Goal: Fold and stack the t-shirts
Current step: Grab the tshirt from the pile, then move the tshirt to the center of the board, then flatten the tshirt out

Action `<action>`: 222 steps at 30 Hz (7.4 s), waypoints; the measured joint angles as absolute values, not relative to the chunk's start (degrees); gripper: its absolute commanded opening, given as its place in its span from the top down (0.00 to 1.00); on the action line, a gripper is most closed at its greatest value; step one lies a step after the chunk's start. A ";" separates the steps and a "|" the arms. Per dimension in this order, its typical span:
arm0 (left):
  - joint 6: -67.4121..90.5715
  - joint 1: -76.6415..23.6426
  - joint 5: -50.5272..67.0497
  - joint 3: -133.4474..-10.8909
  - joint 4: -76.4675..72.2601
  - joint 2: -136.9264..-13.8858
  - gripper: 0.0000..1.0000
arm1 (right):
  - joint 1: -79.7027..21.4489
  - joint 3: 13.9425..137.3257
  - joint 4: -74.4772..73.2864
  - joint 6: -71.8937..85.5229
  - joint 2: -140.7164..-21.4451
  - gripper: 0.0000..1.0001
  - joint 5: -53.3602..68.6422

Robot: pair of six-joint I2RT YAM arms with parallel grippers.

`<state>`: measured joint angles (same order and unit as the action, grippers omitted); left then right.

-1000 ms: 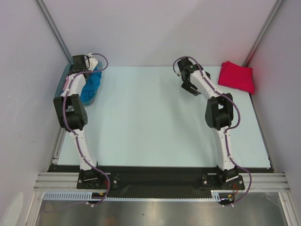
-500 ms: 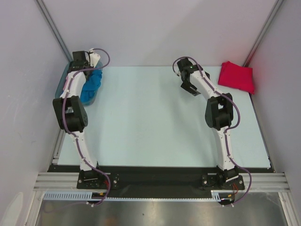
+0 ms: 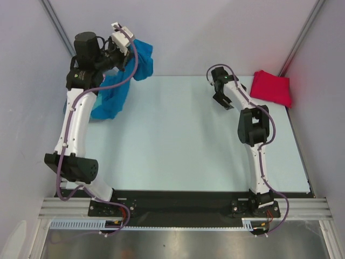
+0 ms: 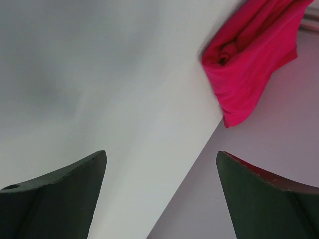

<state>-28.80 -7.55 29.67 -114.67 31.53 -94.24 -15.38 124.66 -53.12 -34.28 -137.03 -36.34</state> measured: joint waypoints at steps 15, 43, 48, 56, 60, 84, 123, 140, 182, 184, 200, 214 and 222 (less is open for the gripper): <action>-14.02 -13.23 52.82 -122.10 34.06 -94.48 1.00 | -3.97 129.91 -51.88 -29.93 -139.94 0.00 -36.51; -16.97 -23.11 39.64 -132.00 32.01 -121.03 1.00 | -11.09 126.82 -48.64 -28.10 -136.16 0.00 -34.68; -17.56 -27.70 39.35 -133.58 29.30 -124.99 0.40 | -10.17 126.89 -47.22 -28.08 -134.37 0.00 -36.23; -17.04 -31.38 37.15 -132.86 24.43 -125.51 0.00 | -9.37 129.10 -48.80 -25.93 -134.13 0.00 -33.67; -20.47 -30.11 31.14 -128.46 24.99 -123.81 0.00 | -8.84 129.80 -53.19 -22.44 -134.13 0.00 -24.56; -37.10 -19.22 8.43 -92.23 32.40 -111.33 0.03 | -13.30 127.83 -69.87 -28.16 -134.50 0.00 14.96; -31.62 -19.09 19.00 -92.62 35.31 -121.30 1.00 | -12.78 117.38 -64.29 -26.68 -134.80 0.73 12.45; -32.01 -19.09 13.50 -99.37 36.56 -118.26 1.00 | -13.17 123.31 -61.12 -32.12 -134.56 1.00 -1.87; -54.59 -22.04 -14.81 -88.16 9.08 -119.07 0.98 | -17.08 114.30 -37.43 -45.25 -127.15 1.00 -18.81; -54.92 -22.39 -15.86 -88.23 7.25 -119.46 0.40 | -17.08 114.24 -37.50 -45.08 -127.15 1.00 -18.92; -49.45 -21.08 -12.49 -86.59 19.14 -114.32 0.19 | -16.53 113.43 -38.74 -44.80 -127.09 1.00 -21.12; -44.95 -20.86 7.22 -77.67 30.70 -102.61 0.30 | -17.30 113.25 -38.72 -44.64 -127.09 1.00 -21.23; -42.46 -20.86 10.31 -77.56 32.27 -107.24 0.32 | -17.43 113.25 -38.74 -44.62 -127.09 1.00 -21.54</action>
